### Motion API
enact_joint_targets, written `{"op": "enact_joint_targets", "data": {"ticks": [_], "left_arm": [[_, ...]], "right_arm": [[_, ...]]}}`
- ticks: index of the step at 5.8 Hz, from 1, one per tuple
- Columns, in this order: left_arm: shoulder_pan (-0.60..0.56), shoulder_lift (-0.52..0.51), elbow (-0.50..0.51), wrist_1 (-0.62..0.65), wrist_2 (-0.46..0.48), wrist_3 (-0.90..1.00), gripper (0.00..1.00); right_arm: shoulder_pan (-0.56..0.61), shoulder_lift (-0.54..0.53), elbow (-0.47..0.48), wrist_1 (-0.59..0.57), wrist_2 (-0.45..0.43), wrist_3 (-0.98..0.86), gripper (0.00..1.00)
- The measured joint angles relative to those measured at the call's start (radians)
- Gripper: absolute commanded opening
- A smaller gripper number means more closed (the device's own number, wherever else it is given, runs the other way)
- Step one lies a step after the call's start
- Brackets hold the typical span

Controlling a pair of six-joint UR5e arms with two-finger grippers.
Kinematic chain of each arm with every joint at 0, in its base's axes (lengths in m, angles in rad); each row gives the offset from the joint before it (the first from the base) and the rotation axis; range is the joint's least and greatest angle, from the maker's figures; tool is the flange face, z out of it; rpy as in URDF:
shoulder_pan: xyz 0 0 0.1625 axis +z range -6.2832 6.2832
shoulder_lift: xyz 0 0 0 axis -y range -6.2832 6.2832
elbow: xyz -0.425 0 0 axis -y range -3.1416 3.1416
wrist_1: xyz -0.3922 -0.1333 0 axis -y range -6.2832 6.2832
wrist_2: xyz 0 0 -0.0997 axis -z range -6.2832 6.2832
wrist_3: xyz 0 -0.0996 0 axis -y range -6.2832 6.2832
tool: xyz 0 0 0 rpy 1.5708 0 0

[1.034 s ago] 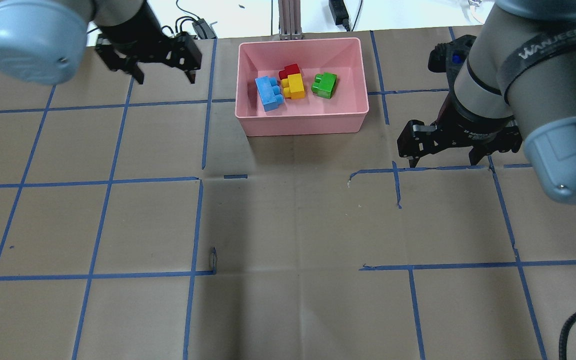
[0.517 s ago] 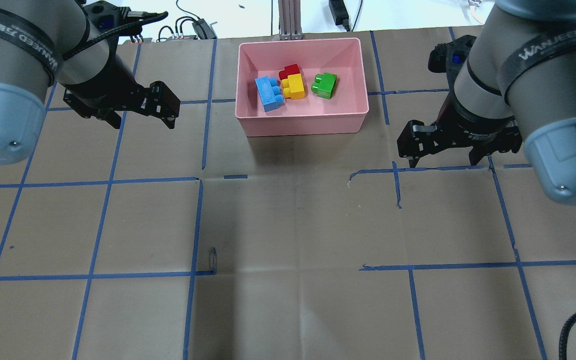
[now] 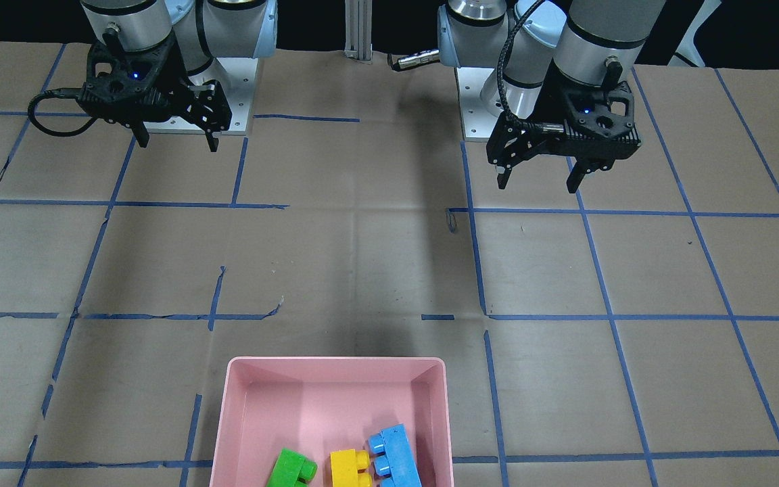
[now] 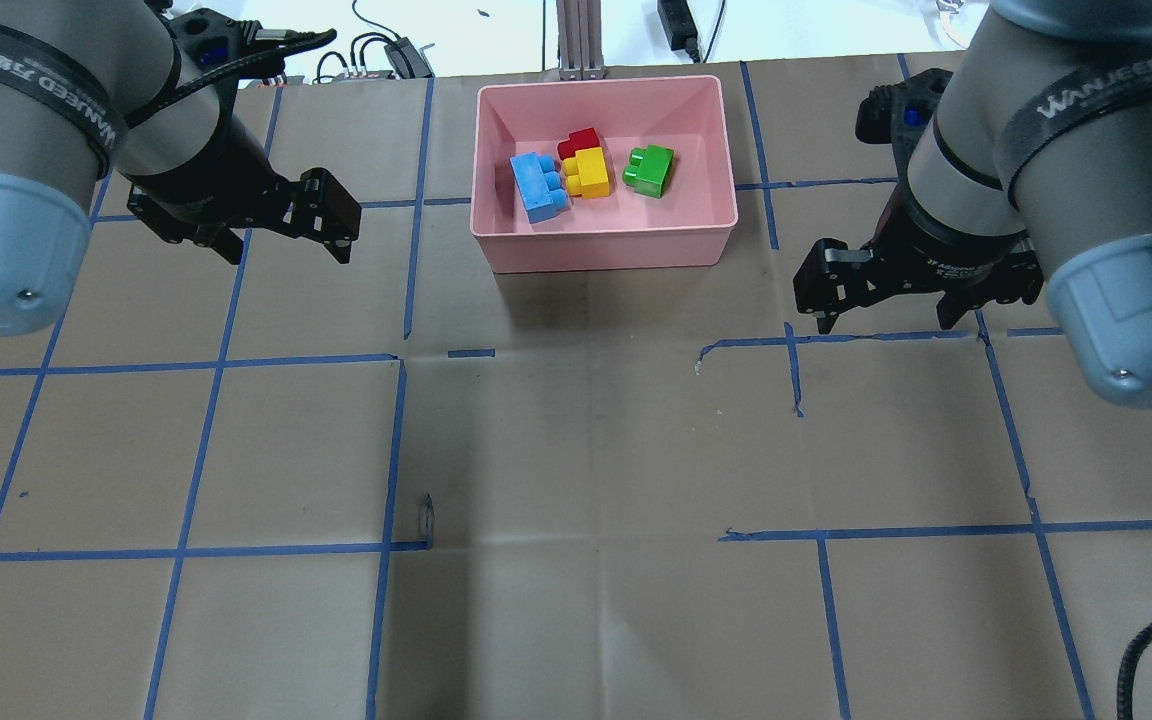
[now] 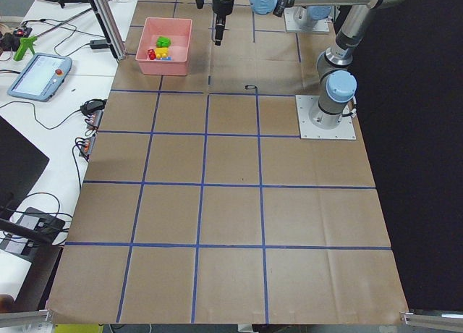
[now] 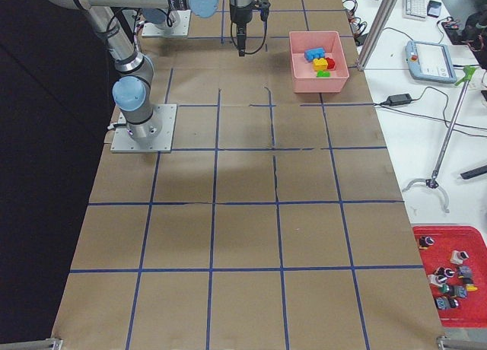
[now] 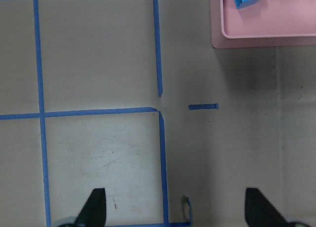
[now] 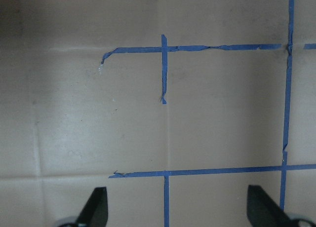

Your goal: Put all blocks into box

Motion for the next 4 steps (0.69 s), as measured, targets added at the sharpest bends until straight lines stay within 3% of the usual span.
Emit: {"op": "enact_joint_targets", "data": {"ticks": [4], "left_arm": [[0.000, 0.000, 0.000, -0.011, 0.001, 0.012, 1.00]], "right_arm": [[0.000, 0.001, 0.001, -0.005, 0.001, 0.000, 1.00]]}}
